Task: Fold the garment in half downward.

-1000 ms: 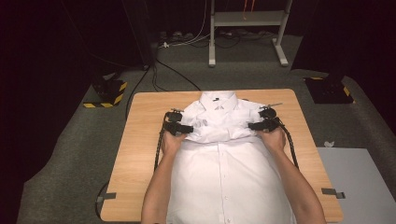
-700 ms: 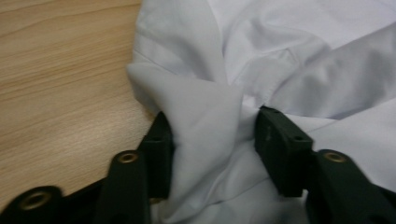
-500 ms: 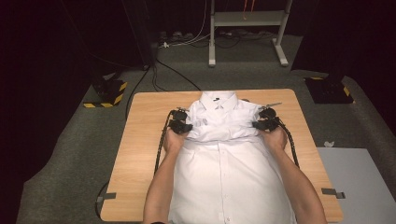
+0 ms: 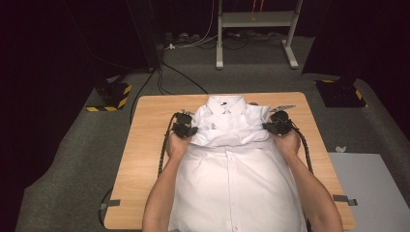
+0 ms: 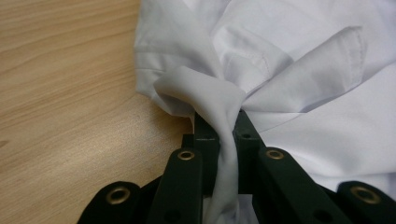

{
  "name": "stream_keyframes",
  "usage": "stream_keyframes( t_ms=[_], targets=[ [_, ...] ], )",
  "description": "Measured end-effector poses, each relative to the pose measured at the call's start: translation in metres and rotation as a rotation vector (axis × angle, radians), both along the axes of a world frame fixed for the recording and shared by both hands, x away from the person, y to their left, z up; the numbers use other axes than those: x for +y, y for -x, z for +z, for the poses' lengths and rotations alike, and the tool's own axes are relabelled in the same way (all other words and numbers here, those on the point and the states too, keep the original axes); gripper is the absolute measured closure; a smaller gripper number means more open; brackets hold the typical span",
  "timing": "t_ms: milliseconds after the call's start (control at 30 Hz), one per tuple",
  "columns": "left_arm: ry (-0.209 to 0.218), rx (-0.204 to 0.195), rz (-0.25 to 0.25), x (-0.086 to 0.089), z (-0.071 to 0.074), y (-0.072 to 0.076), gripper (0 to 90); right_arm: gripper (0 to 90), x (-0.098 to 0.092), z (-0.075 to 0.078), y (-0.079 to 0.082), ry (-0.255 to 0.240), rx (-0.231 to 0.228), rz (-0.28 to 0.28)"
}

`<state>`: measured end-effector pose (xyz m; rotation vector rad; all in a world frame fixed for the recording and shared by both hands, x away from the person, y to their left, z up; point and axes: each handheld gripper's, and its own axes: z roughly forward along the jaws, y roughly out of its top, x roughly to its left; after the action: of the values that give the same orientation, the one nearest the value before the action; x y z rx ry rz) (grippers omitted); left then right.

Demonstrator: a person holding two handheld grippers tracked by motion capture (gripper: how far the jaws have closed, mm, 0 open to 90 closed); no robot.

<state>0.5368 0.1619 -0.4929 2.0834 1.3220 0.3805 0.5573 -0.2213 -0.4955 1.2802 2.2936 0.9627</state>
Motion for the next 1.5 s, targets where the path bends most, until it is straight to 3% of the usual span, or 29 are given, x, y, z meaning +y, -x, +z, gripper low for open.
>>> stream_keyframes(
  t_ms=[167,433,733,867,900,933,967,1000,1033,1067,1100,1133,1200,1233,1267,1300,1333,1367,1400,1500],
  targets=[
    [0.039,-0.029,-0.016,0.004,0.017,0.009,84.4,86.6,-0.004,0.020,0.009,-0.031,-0.036,0.032],
    [0.071,-0.030,-0.005,0.011,0.033,0.007,84.5,86.7,-0.010,0.040,0.012,-0.051,-0.052,0.045],
    [0.075,-0.040,0.058,0.010,0.049,-0.025,84.7,86.7,-0.006,0.062,-0.020,-0.053,-0.048,0.008],
    [0.097,-0.134,0.082,0.010,0.092,-0.035,84.7,86.7,-0.006,0.097,-0.035,-0.072,-0.110,-0.016],
    [0.097,-0.134,0.082,0.010,0.092,-0.035,84.7,86.7,-0.008,0.107,-0.035,-0.084,-0.131,-0.021],
    [0.105,-0.164,0.080,0.010,0.104,-0.034,84.7,86.7,-0.009,0.117,-0.036,-0.099,-0.151,-0.023],
    [0.116,-0.220,0.067,0.010,0.125,-0.028,84.7,86.7,-0.010,0.127,-0.034,-0.112,-0.172,-0.023],
    [0.121,-0.244,0.056,0.010,0.133,-0.022,84.7,86.7,-0.011,0.136,-0.031,-0.123,-0.197,-0.018],
    [0.121,-0.244,0.056,0.010,0.133,-0.022,84.7,86.7,-0.011,0.136,-0.031,-0.123,-0.197,-0.018],
    [0.121,-0.265,0.047,0.011,0.140,-0.015,84.7,86.7,-0.012,0.151,-0.018,-0.126,-0.247,-0.002],
    [0.129,-0.296,0.030,0.013,0.148,0.003,84.7,86.7,-0.013,0.155,-0.010,-0.125,-0.268,0.011],
    [0.129,-0.296,0.030,0.013,0.148,0.003,84.7,86.7,-0.013,0.155,-0.010,-0.125,-0.268,0.011],
    [0.139,-0.317,0.016,0.016,0.150,0.020,84.7,86.7,-0.015,0.158,0.015,-0.112,-0.298,0.041],
    [0.131,-0.326,-0.001,0.017,0.149,0.036,84.7,86.7,-0.017,0.157,0.023,-0.115,-0.302,0.050],
    [0.131,-0.326,-0.001,0.017,0.149,0.036,84.7,86.7,-0.017,0.155,0.030,-0.116,-0.304,0.057],
    [0.127,-0.327,-0.009,0.017,0.147,0.043,84.7,86.7,-0.017,0.155,0.030,-0.116,-0.304,0.057],
    [0.126,-0.325,-0.022,0.018,0.143,0.056,84.7,86.7,-0.018,0.151,0.044,-0.122,-0.305,0.072],
    [0.126,-0.325,-0.022,0.018,0.143,0.056,84.7,86.7,-0.018,0.151,0.044,-0.122,-0.305,0.072],
    [0.123,-0.322,-0.034,0.018,0.139,0.067,84.7,86.7,-0.018,0.146,0.057,-0.118,-0.309,0.082],
    [0.132,-0.315,-0.044,0.018,0.132,0.081,84.7,86.7,-0.019,0.142,0.074,-0.124,-0.314,0.097]
  ],
)
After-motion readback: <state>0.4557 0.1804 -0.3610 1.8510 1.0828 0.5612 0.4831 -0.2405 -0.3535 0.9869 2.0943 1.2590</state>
